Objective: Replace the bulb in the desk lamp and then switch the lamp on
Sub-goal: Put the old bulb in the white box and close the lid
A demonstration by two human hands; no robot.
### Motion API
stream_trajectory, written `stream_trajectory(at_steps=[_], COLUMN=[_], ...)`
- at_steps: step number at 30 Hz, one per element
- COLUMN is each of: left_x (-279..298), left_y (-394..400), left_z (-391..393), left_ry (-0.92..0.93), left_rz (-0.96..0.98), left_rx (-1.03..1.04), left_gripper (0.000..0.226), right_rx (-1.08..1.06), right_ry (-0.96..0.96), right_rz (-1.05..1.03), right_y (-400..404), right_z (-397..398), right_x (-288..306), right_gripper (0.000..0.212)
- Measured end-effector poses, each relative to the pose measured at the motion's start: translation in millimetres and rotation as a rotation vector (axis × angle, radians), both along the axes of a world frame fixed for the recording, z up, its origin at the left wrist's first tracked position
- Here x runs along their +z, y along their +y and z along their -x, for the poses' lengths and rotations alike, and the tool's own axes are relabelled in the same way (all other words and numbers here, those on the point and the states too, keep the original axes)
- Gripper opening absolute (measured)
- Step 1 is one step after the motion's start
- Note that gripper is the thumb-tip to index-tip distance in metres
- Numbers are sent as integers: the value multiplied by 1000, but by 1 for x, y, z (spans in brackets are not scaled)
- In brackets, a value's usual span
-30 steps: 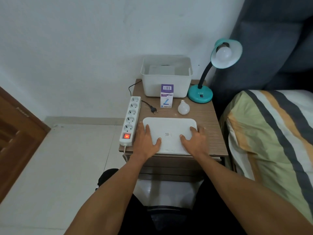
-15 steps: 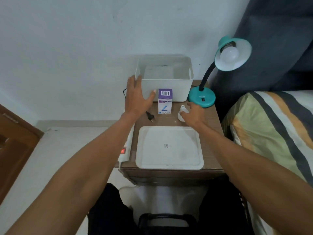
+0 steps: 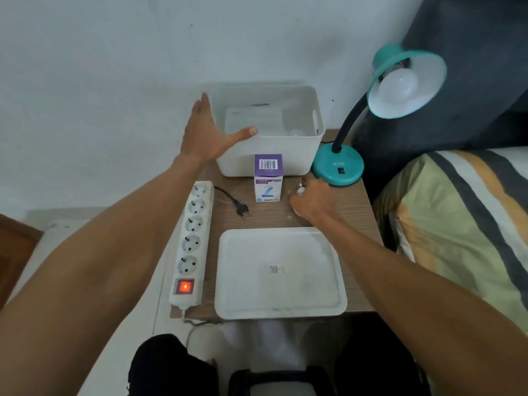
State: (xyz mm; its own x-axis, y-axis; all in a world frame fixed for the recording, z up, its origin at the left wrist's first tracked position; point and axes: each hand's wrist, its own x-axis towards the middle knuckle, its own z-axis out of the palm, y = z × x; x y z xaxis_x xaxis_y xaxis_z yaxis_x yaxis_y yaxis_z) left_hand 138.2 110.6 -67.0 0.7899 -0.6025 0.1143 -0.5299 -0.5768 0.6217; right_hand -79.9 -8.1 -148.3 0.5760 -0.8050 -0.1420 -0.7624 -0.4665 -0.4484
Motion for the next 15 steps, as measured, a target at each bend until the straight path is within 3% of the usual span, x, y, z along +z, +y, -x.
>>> stream_trajectory(at_steps=[6, 12, 15], left_x=[-10, -12, -14], left_y=[0, 1, 1], left_z=[-3, -4, -4], left_ry=[11, -21, -40], left_rz=[28, 51, 92], left_rx=[-44, -58, -61], left_gripper=[139, 135, 122], right_rx=[-18, 19, 100], right_ry=[-35, -356, -532], right_rz=[33, 202, 244], right_y=[4, 3, 9], right_z=[-2, 1, -6], right_x=[-6, 16, 45], right_gripper=[39, 45, 45])
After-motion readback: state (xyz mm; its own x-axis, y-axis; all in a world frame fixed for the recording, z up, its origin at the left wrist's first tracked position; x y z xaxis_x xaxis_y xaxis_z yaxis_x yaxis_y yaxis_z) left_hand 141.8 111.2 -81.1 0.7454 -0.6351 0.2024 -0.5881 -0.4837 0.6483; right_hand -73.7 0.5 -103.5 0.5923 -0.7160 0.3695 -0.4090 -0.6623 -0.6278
